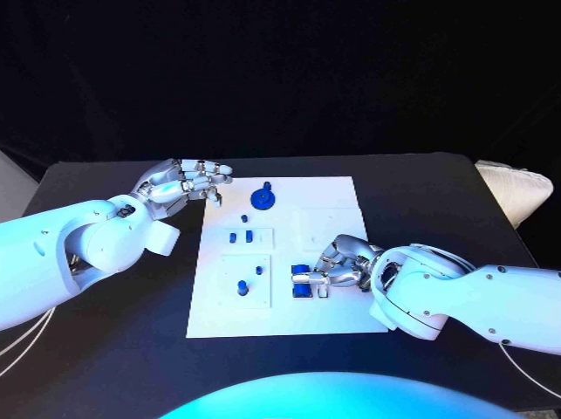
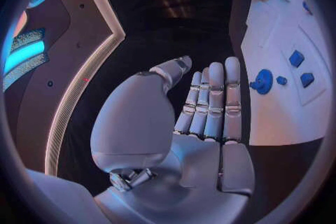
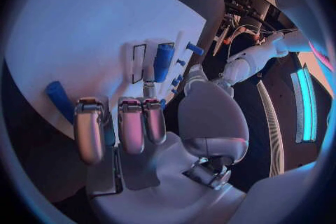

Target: Assemble the parts on the task board

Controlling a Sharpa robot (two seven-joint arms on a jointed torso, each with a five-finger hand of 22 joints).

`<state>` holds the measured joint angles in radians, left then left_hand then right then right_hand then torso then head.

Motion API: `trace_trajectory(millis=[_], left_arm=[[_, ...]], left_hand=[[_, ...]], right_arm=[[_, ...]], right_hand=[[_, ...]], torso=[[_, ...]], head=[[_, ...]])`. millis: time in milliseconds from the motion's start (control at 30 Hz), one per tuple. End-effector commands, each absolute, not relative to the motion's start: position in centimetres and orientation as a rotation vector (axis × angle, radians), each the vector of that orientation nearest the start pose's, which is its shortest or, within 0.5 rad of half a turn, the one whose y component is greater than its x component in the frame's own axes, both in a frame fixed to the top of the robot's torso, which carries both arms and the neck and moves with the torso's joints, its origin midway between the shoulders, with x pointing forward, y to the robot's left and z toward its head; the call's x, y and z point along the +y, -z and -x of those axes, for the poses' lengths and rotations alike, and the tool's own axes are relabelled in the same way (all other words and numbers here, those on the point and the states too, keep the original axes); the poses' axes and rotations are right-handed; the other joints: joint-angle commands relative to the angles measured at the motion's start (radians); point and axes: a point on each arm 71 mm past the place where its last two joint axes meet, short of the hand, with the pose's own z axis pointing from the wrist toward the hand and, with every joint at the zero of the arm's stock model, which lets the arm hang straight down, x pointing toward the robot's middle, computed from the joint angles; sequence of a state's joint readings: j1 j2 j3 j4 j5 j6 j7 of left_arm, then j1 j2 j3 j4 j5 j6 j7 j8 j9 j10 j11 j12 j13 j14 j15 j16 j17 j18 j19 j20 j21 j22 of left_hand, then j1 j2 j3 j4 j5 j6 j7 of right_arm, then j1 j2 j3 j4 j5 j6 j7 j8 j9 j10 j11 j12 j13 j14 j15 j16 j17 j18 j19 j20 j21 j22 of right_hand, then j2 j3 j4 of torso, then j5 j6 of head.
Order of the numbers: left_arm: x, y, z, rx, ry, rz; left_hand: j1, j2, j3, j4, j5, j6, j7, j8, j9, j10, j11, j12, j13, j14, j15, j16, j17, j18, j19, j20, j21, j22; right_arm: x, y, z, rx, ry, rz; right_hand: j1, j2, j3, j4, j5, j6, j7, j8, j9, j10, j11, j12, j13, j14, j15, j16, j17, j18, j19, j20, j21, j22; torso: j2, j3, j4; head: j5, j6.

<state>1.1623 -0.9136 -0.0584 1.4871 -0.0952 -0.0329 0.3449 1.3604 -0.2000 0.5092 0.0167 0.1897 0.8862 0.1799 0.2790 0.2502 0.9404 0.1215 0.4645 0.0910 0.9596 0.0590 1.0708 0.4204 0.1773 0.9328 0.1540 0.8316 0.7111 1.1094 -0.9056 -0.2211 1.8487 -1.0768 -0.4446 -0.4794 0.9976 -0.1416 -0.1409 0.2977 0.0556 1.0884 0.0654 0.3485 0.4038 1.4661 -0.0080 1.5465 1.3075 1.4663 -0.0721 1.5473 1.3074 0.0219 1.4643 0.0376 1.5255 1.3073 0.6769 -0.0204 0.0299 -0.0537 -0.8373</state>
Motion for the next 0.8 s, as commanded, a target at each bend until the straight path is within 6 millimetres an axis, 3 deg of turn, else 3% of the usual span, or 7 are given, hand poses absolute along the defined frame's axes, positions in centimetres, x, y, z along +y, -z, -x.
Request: trace_trajectory(millis=[33, 67, 167, 367, 400, 567, 800], left_arm=[[23.8, 20.5, -47.7, 1.632, 1.659, 1.033], [23.8, 20.5, -47.7, 1.632, 1.659, 1.033], [23.8, 20.5, -47.7, 1.631, 1.658, 1.033], [23.7, 20.5, -47.7, 1.630, 1.659, 1.033], [23.7, 20.5, -47.7, 1.629, 1.659, 1.032], [23.6, 20.5, -47.7, 1.626, 1.660, 1.031], [23.4, 20.5, -47.7, 1.624, 1.669, 1.026]], left_hand=[[-0.007, 0.005, -0.002, 0.007, -0.005, 0.004, -0.001, 0.005, -0.002, -0.007, 0.003, -0.003, -0.001, -0.002, -0.003, 0.006, -0.002, 0.006, 0.006, -0.003, -0.006, -0.001], [-0.007, 0.005, -0.002, 0.007, -0.005, 0.004, -0.001, 0.005, -0.002, -0.007, 0.003, -0.003, -0.001, -0.002, -0.003, 0.006, -0.002, 0.006, 0.006, -0.003, -0.006, -0.001], [-0.007, 0.005, -0.002, 0.007, -0.005, 0.004, -0.001, 0.005, -0.002, -0.007, 0.003, -0.003, -0.001, -0.002, -0.003, 0.006, -0.002, 0.006, 0.006, -0.003, -0.006, -0.001], [-0.007, 0.005, -0.002, 0.007, -0.005, 0.004, -0.001, 0.005, -0.002, -0.007, 0.003, -0.003, -0.001, -0.002, -0.003, 0.006, -0.002, 0.006, 0.006, -0.003, -0.006, -0.001], [-0.007, 0.005, -0.002, 0.007, -0.005, 0.004, -0.001, 0.005, -0.002, -0.007, 0.003, -0.003, -0.001, -0.002, -0.003, 0.006, -0.002, 0.006, 0.006, -0.003, -0.006, -0.001], [-0.006, 0.005, -0.001, 0.007, -0.005, 0.004, -0.001, 0.006, -0.002, -0.008, 0.003, -0.003, -0.002, -0.002, -0.003, 0.007, -0.002, 0.006, 0.007, -0.003, -0.006, -0.002], [-0.006, 0.005, -0.001, 0.007, -0.005, 0.004, -0.001, 0.006, -0.002, -0.008, 0.003, -0.003, -0.002, -0.002, -0.003, 0.007, -0.002, 0.006, 0.007, -0.003, -0.007, -0.002]], right_arm=[[-16.8, 26.7, -36.8, 2.094, -0.692, -0.334], [-16.7, 26.6, -36.7, 2.080, -0.714, -0.332], [-16.7, 26.2, -36.6, 2.037, -0.773, -0.326], [-17.4, 25.4, -36.4, 1.958, -0.868, -0.352], [-17.7, 25.3, -36.4, 1.949, -0.879, -0.368], [-20.1, 24.8, -36.5, 1.932, -0.883, -0.452], [-25.1, 24.1, -37.2, 1.907, -0.780, -0.483]], right_hand=[[0.063, 0.023, 0.020, -0.002, 0.006, -0.008, 0.001, 0.006, -0.001, 0.091, -0.001, -0.002, 0.246, 0.089, 0.000, 0.000, 0.190, -0.011, 0.092, -0.004, -0.004, 0.244], [0.111, 0.039, 0.032, -0.006, 0.014, -0.010, 0.001, 0.007, -0.002, 0.091, 0.000, -0.004, 0.245, 0.089, 0.000, 0.000, 0.190, -0.011, 0.092, -0.004, -0.006, 0.244], [0.197, 0.053, 0.039, -0.009, 0.033, -0.018, 0.002, 0.009, -0.004, 0.088, 0.001, -0.010, 0.242, 0.087, 0.001, -0.003, 0.182, -0.009, 0.090, -0.003, -0.013, 0.241], [0.345, 0.042, 0.067, -0.020, 0.007, -0.038, 0.008, 0.016, -0.007, 0.087, 0.006, -0.012, 0.242, 0.087, 0.003, -0.004, 0.180, -0.008, 0.089, -0.001, -0.017, 0.241], [0.363, 0.044, 0.074, -0.018, 0.018, -0.047, 0.012, 0.014, -0.009, 0.088, 0.008, -0.010, 0.243, 0.087, 0.006, -0.005, 0.180, -0.009, 0.089, 0.000, -0.017, 0.241], [0.405, 0.050, 0.094, -0.021, 0.040, -0.074, 0.022, 0.001, -0.018, 0.090, 0.017, -0.006, 0.246, 0.087, 0.013, -0.004, 0.183, -0.009, 0.089, 0.006, -0.016, 0.242], [0.419, 0.046, 0.101, -0.020, 0.057, -0.085, 0.028, -0.008, -0.024, 0.090, 0.022, -0.004, 0.247, 0.089, 0.018, -0.002, 0.188, -0.010, 0.091, 0.010, -0.009, 0.244]], torso=[[0.000, 0.0003, -0.0002], [0.000, 0.0003, -0.0002], [0.000, 0.0002, -0.0003], [-0.001, 0.0001, -0.0002], [-0.001, -0.0002, -0.0004], [-0.001, -0.0008, -0.0005], [-0.001, -0.0011, -0.0027]], head=[[0.001, 0.000], [0.001, 0.000], [0.000, 0.002], [-0.001, 0.002], [-0.002, 0.003], [-0.011, 0.005], [-0.021, 0.010]])
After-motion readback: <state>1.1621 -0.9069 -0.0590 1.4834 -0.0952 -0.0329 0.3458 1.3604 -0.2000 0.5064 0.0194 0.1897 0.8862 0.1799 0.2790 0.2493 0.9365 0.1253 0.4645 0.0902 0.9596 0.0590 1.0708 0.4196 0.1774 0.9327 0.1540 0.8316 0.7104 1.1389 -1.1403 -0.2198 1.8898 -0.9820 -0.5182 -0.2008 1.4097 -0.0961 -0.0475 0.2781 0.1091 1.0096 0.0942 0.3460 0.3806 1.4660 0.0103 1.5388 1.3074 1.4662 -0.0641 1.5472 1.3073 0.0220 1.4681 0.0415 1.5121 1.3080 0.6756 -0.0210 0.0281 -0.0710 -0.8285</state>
